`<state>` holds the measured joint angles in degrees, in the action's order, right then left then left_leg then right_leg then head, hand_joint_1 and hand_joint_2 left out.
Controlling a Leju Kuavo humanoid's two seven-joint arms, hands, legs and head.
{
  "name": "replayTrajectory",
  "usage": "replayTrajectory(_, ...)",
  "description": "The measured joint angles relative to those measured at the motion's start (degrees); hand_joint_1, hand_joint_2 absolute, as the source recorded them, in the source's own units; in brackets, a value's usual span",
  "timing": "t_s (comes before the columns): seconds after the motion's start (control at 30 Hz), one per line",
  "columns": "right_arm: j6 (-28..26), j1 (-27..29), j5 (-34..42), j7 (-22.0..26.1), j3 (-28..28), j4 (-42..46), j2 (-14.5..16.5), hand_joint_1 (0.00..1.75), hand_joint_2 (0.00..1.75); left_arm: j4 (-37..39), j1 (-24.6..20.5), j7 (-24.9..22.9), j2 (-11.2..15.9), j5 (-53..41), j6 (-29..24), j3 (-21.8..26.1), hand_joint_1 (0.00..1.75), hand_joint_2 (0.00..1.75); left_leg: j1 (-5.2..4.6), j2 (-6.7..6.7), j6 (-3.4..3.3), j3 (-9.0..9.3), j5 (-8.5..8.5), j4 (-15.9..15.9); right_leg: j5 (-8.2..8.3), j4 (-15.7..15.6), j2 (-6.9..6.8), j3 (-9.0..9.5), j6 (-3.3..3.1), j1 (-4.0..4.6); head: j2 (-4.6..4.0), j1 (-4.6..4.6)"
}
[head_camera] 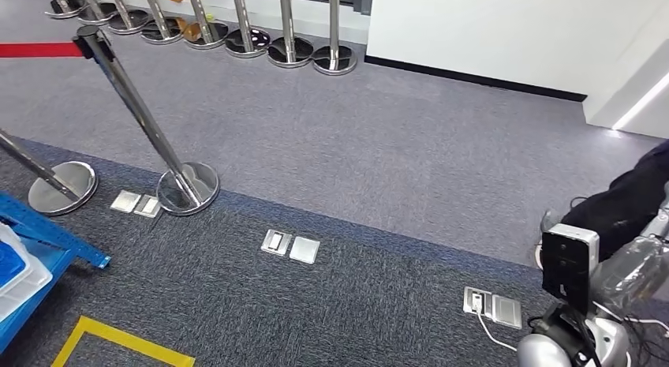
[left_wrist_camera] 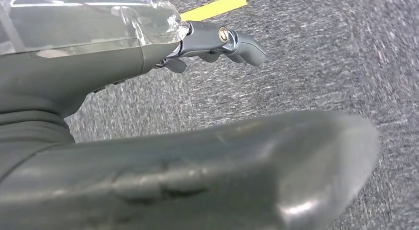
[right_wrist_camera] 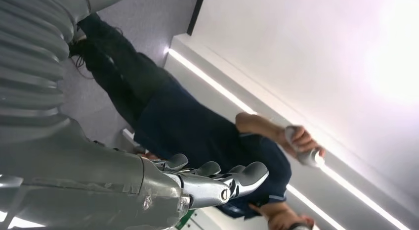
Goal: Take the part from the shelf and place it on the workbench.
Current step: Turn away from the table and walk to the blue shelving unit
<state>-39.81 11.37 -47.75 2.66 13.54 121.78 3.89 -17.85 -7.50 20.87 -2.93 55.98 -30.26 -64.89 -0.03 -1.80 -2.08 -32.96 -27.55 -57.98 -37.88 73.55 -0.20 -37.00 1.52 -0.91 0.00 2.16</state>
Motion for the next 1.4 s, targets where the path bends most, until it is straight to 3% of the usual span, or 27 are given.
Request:
replayTrajectory(0.03, 0.0, 0.0, -0.1, -0.2, 0.1, -0.1, -0.2, 0.0, 1.75, 0.0, 0.0, 0.0, 0.0, 0.0, 0.0, 0.0, 0.0, 0.0, 0.05, -0.72, 0.06, 0.05, -0.04, -0.1, 1.44, -0.8, 0.08, -0.01, 0.03, -0.09, 0.0, 0.21)
replayTrajectory(0.07, 0.0, 0.0, -0.2, -0.5, 0.1, -0.1, -0.4, 0.0, 1.75, 0.0, 0.0, 0.0, 0.0, 0.1, 0.0, 0.0, 0.0, 0.0, 0.12, -1.47, 0.2, 0.1, -0.13, -0.2, 3.71, -3.7, 0.45, 0.99, 0.07, -0.26, 0.0, 0.43)
replayTrajectory(0.13, 0.0, -0.1, -0.3, -0.8, 0.2, -0.2, -0.8, 0.0, 1.75, 0.0, 0.0, 0.0, 0.0, 0.3, 0.0, 0.0, 0.0, 0.0, 0.23, -2.91, 0.69, -0.12, -0.43, -0.8, 7.14, -10.7, 2.87, 3.64, 0.07, -0.7, 0.0, 0.9)
replayTrajectory(0.2, 0.0, 0.0, -0.5, -1.2, 0.3, -0.2, -1.1, 0.0, 1.75, 0.0, 0.0, 0.0, 0.0, 0.3, 0.0, 0.0, 0.0, 0.0, 0.27, -4.15, 1.34, -0.62, -0.52, -1.3, 7.89, -13.7, 4.51, 4.77, -0.25, -0.79, 0.0, 0.98)
replayTrajectory(0.27, 0.0, -0.2, -0.8, -1.5, 0.3, -0.3, -1.4, 0.0, 1.75, 0.0, 0.1, 0.1, 0.0, 0.3, 0.0, 0.0, 0.0, 0.0, 0.44, -5.17, 2.0, -0.89, -0.38, -1.2, 7.98, -14.0, 3.53, 4.89, -0.98, -0.57, 0.0, 0.7)
replayTrajectory(0.33, 0.0, -0.4, -1.0, -1.8, 0.3, -0.3, -1.6, 0.0, 1.75, 0.0, 0.3, 0.1, 0.0, 0.4, 0.0, 0.0, 0.0, 0.0, 0.38, -3.44, 2.57, -1.5, -1.41, -2.8, 8.18, -14.4, 2.13, 5.17, -1.74, -0.52, 0.0, 0.13)
replayTrajectory(0.4, 0.0, -0.4, -1.1, -1.9, 0.3, -0.3, -1.8, 0.0, 1.75, 0.0, 0.2, 0.1, 0.0, 0.4, 0.0, 0.0, 0.0, 0.0, 0.24, -0.25, 2.98, -4.02, -4.51, -8.5, 8.19, -14.6, 0.55, 5.36, -2.28, -0.37, 0.0, -0.71)
replayTrajectory(0.47, 0.0, -0.4, -1.2, -2.0, 0.3, -0.3, -2.0, 0.0, 1.75, 0.0, 0.1, 0.1, 0.0, 0.4, 0.0, 0.0, 0.0, 0.0, 0.34, 0.9, 3.18, -7.4, -7.36, -15.4, 8.02, -14.6, -1.08, 5.41, -2.57, -0.08, 0.0, -1.25)
replayTrajectory(0.5, 0.0, -0.4, -1.3, -2.0, 0.3, -0.3, -2.0, 0.0, 1.75, 0.0, 0.2, 0.1, 0.0, 0.4, 0.0, 0.0, 0.0, 0.0, 0.38, 1.03, 3.15, -8.17, -7.54, -17.0, 7.91, -14.6, -1.84, 5.48, -2.65, 0.03, 0.0, -1.35)
replayTrajectory(0.53, 0.0, -0.4, -1.3, -2.0, 0.3, -0.3, -2.1, 0.0, 1.75, 0.0, 0.3, 0.1, 0.0, 0.4, 0.0, 0.0, 0.0, 0.0, 0.37, 1.14, 3.02, -7.85, -6.68, -16.4, 7.8, -14.6, -2.56, 5.59, -2.68, 0.11, 0.0, -1.45)
replayTrajectory(0.57, 0.0, -0.4, -1.3, -2.0, 0.3, -0.3, -2.1, 0.0, 1.75, 0.0, 0.3, 0.1, 0.0, 0.4, 0.0, 0.0, 0.0, 0.0, 0.3, 1.44, 2.78, -6.4, -4.93, -13.6, 7.65, -14.6, -3.23, 5.8, -2.65, 0.17, 0.0, -1.53)
replayTrajectory(0.63, 0.0, -0.5, -1.3, -2.1, 0.3, -0.3, -2.2, 0.0, 1.75, 0.0, 0.3, 0.1, 0.0, 0.4, 0.0, 0.0, 0.0, 0.0, -0.22, 3.58, 2.03, -2.43, -1.64, -5.7, 7.25, -14.6, -4.42, 6.33, -2.4, 0.32, 0.0, -1.68)
replayTrajectory(0.7, 0.0, -0.6, -1.4, -2.3, 0.3, -0.3, -2.3, 0.0, 1.75, 0.0, 0.2, 0.2, 0.0, 0.4, 0.0, 0.0, 0.0, 0.0, -0.9, 5.18, 1.39, -0.59, -0.65, -1.5, 6.91, -14.6, -5.41, 6.68, -1.96, 0.42, 0.0, -1.77)
replayTrajectory(0.77, 0.0, -0.7, -1.5, -2.7, 0.3, -0.3, -2.4, 0.0, 1.75, 0.0, 0.3, 0.2, 0.0, 0.5, 0.0, 0.0, 0.0, 0.0, -1.07, 4.42, 0.99, -0.55, -0.64, -1.0, 6.74, -14.9, -6.33, 7.06, -1.4, 0.43, 0.0, -1.76)
replayTrajectory(0.8, 0.0, -0.8, -1.6, -2.8, 0.2, -0.3, -2.5, 0.0, 1.75, 0.0, 0.3, 0.3, 0.0, 0.5, 0.0, 0.0, 0.0, 0.0, -0.91, 3.93, 0.77, -0.34, -0.48, -0.6, 6.48, -14.8, -6.02, 7.3, -1.11, 0.36, 0.0, -1.74)
replayTrajectory(0.87, 0.0, -1.0, -1.7, -3.0, 0.2, -0.3, -2.8, 0.0, 1.75, 0.0, 0.4, 0.3, 0.0, 0.5, 0.0, 0.0, 0.0, 0.0, -0.46, 2.93, 0.17, 0.19, -0.06, 0.2, 4.62, -12.3, -3.38, 6.5, -0.66, 0.2, 0.0, -1.57)
replayTrajectory(0.93, 0.0, -1.0, -1.7, -3.1, 0.2, -0.4, -3.0, 0.0, 1.75, 0.0, 0.2, 0.4, 0.0, 0.6, 0.0, 0.0, 0.0, 0.0, -0.32, 1.83, -0.19, 0.33, 0.08, 0.5, 1.21, -5.5, -0.6, 3.12, -0.44, 0.0, 0.0, -1.06)
replayTrajectory(1.0, 0.0, -0.9, -1.7, -3.3, 0.2, -0.5, -3.2, 0.0, 1.75, 0.0, 0.2, 0.4, 0.0, 0.6, 0.0, 0.0, 0.0, 0.0, -0.31, 0.54, -0.28, 0.34, 0.04, 0.4, -0.37, 0.3, -0.08, -0.18, -0.22, -0.05, 0.0, -0.51)
replayTrajectory(1.03, 0.0, -0.9, -1.7, -3.4, 0.2, -0.5, -3.2, 0.0, 1.75, 0.0, 0.2, 0.4, 0.0, 0.6, 0.0, 0.0, 0.0, 0.0, -0.27, -0.16, -0.25, 0.37, 0.0, 0.3, 0.52, 0.5, -0.01, -0.6, -0.13, -0.1, 0.0, -0.32)
replayTrajectory(1.1, 0.0, -0.9, -1.7, -3.6, 0.2, -0.6, -3.4, 0.0, 1.75, 0.0, 0.2, 0.4, 0.0, 0.6, 0.0, 0.0, 0.0, 0.0, -0.07, -1.67, 0.06, 0.43, -0.23, -0.1, 4.88, -5.3, 0.76, 1.53, -0.01, -0.4, 0.0, 0.13)
replayTrajectory(1.17, 0.0, -0.9, -1.7, -3.7, 0.2, -0.6, -3.5, 0.0, 1.75, 0.0, 0.1, 0.5, 0.0, 0.7, 0.0, 0.0, 0.0, 0.0, 0.0, -3.09, 0.69, 0.1, -0.62, -0.9, 7.68, -11.9, 3.2, 4.2, -0.01, -0.75, 0.0, 0.54)
replayTrajectory(1.23, 0.0, -0.9, -1.7, -3.8, 0.2, -0.6, -3.6, 0.0, 1.75, 0.0, 0.2, 0.5, 0.0, 0.7, 0.0, 0.0, 0.0, 0.0, 0.08, -4.23, 1.36, -0.4, -0.7, -1.3, 7.74, -13.8, 4.36, 4.91, -0.38, -0.71, 0.0, 0.61)
replayTrajectory(1.27, 0.0, -0.9, -1.7, -3.8, 0.3, -0.6, -3.7, 0.0, 1.75, 0.0, 0.2, 0.5, 0.0, 0.7, 0.0, 0.0, 0.0, 0.0, 0.2, -4.81, 1.7, -0.55, -0.61, -1.2, 7.84, -13.9, 3.8, 4.93, -0.78, -0.63, 0.0, 0.52)
replayTrajectory(1.33, 0.0, -0.9, -1.7, -3.8, 0.3, -0.7, -3.7, 0.0, 1.75, 0.0, 0.4, 0.5, 0.0, 0.7, 0.0, 0.0, 0.0, 0.0, 0.24, -4.11, 2.34, -0.81, -1.12, -1.9, 8.06, -14.3, 2.47, 5.22, -1.53, -0.63, 0.0, 0.23)
replayTrajectory(1.4, 0.0, -0.9, -1.6, -3.8, 0.3, -0.7, -3.7, 0.0, 1.75, 0.0, 0.4, 0.5, 0.1, 0.7, 0.0, 0.0, 0.0, 0.0, 0.16, -1.29, 2.88, -2.68, -3.66, -6.2, 8.17, -14.7, 0.94, 5.49, -2.09, -0.66, 0.0, -0.54)
